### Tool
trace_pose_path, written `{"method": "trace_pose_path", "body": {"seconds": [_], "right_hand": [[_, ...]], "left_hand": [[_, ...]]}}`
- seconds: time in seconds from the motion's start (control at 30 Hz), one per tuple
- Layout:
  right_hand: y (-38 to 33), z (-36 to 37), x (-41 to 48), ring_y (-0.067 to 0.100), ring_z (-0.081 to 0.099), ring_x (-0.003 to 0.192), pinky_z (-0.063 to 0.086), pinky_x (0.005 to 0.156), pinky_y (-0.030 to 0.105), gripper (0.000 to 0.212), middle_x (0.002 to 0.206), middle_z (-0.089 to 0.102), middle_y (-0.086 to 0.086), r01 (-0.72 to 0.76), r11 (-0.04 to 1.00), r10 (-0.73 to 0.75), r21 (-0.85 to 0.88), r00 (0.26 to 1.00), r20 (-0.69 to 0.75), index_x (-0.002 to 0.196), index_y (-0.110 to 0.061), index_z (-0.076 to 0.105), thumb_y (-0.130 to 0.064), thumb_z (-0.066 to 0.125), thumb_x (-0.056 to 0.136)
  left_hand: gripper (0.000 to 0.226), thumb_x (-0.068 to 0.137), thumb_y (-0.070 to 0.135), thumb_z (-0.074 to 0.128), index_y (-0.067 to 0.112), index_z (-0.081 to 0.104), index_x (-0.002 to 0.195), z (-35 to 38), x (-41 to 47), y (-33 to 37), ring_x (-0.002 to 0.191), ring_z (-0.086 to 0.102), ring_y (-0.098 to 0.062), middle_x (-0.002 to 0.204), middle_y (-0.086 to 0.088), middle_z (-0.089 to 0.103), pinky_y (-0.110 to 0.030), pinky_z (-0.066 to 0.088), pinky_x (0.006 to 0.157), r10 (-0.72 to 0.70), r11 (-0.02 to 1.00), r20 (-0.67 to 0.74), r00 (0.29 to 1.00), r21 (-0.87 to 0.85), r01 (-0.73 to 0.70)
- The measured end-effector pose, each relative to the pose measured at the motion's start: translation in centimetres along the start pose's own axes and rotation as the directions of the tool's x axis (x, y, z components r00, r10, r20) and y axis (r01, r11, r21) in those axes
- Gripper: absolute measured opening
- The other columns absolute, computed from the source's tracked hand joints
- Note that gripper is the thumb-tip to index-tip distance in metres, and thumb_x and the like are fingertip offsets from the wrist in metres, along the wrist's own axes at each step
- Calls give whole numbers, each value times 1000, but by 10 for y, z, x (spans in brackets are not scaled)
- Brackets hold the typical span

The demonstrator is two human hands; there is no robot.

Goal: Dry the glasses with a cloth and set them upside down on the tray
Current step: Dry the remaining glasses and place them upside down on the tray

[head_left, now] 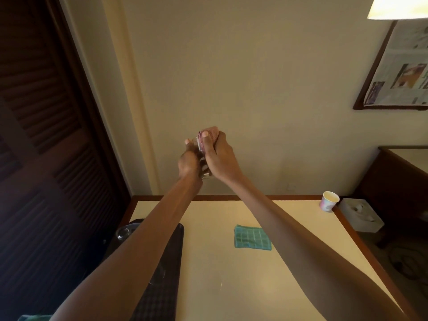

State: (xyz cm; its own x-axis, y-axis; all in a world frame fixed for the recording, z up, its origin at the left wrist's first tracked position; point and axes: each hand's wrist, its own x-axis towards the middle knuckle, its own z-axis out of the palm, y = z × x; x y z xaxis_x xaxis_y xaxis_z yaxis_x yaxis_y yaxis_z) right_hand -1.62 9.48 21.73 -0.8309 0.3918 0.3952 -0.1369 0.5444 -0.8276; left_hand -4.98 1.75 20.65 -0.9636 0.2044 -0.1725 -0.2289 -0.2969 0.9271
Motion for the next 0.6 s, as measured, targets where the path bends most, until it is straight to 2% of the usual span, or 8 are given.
{"method": "trace_pose_path", "body": {"seconds": [0.1, 0.17, 0.27, 0.33, 0.4, 0.5, 0.53, 0.6], "right_hand": [[-3, -6, 9, 16, 64, 82, 47, 66, 28, 60, 97, 66, 3, -152, 987, 150, 48, 988, 43, 114, -9, 61, -57, 25, 104], [2, -7, 15, 18, 70, 82, 51, 69, 30, 74, 92, 73, 7, -272, 955, 262, 119, 961, 88, 96, -12, 70, -62, 17, 103], [10, -4, 15, 20, 72, 88, 54, 81, 33, 84, 95, 76, 11, -389, 899, 365, 200, 919, 148, 94, -15, 76, -67, 10, 100], [11, -1, 8, 17, 72, 86, 56, 84, 32, 85, 93, 75, 11, -393, 899, 360, 195, 914, 184, 91, -17, 76, -66, 7, 100], [17, 6, 0, 12, 72, 78, 56, 76, 24, 84, 88, 74, 13, -389, 897, 340, 212, 911, 232, 90, -12, 73, -60, 6, 102], [23, 14, -16, 15, 71, 72, 54, 68, 19, 76, 76, 70, 8, -322, 913, 257, 252, 931, 261, 86, -12, 67, -54, 6, 105], [25, 18, -19, 17, 71, 73, 55, 68, 21, 70, 78, 68, 7, -272, 934, 211, 232, 944, 255, 95, -12, 64, -53, 8, 106], [25, 24, -24, 18, 68, 75, 55, 64, 20, 51, 90, 64, 7, -192, 960, 145, 203, 963, 227, 119, -10, 48, -48, 17, 107]], "left_hand": [[63, 109, 58, 24, 19, 73, 109, 2, -3, -3, 84, 73, -16, 95, -5, 78, -26, 57, 55, 69, 991, 2, 998, 114, -69], [71, 102, 72, 27, 20, 74, 113, 6, -7, 1, 89, 74, -17, 100, -6, 77, -30, 60, 68, 92, 982, 39, 995, 159, -97], [93, 71, 90, 50, 16, 72, 122, 7, -4, 6, 105, 71, -24, 113, -10, 73, -43, 58, 91, 134, 969, 28, 991, 207, -137], [106, 57, 87, 61, 20, 61, 139, 4, 3, 8, 116, 66, -27, 129, -8, 65, -49, 56, 98, 76, 982, 24, 997, 173, -79], [93, 71, 76, 65, 22, 53, 145, 1, 3, 10, 122, 62, -27, 131, 0, 59, -45, 55, 100, 53, 993, 66, 996, 100, -60], [69, 86, 63, 65, 16, 56, 136, -4, 15, 9, 125, 62, -35, 116, -10, 65, -35, 53, 77, 104, 992, 16, 994, 74, -105], [67, 89, 62, 65, 14, 55, 133, -6, 19, 8, 121, 65, -36, 112, -15, 67, -34, 52, 72, 121, 990, -17, 992, 70, -120], [58, 95, 62, 59, 15, 57, 129, -8, 18, 9, 107, 70, -29, 105, -9, 70, -39, 58, 78, 109, 991, -52, 993, 88, -105]]}}
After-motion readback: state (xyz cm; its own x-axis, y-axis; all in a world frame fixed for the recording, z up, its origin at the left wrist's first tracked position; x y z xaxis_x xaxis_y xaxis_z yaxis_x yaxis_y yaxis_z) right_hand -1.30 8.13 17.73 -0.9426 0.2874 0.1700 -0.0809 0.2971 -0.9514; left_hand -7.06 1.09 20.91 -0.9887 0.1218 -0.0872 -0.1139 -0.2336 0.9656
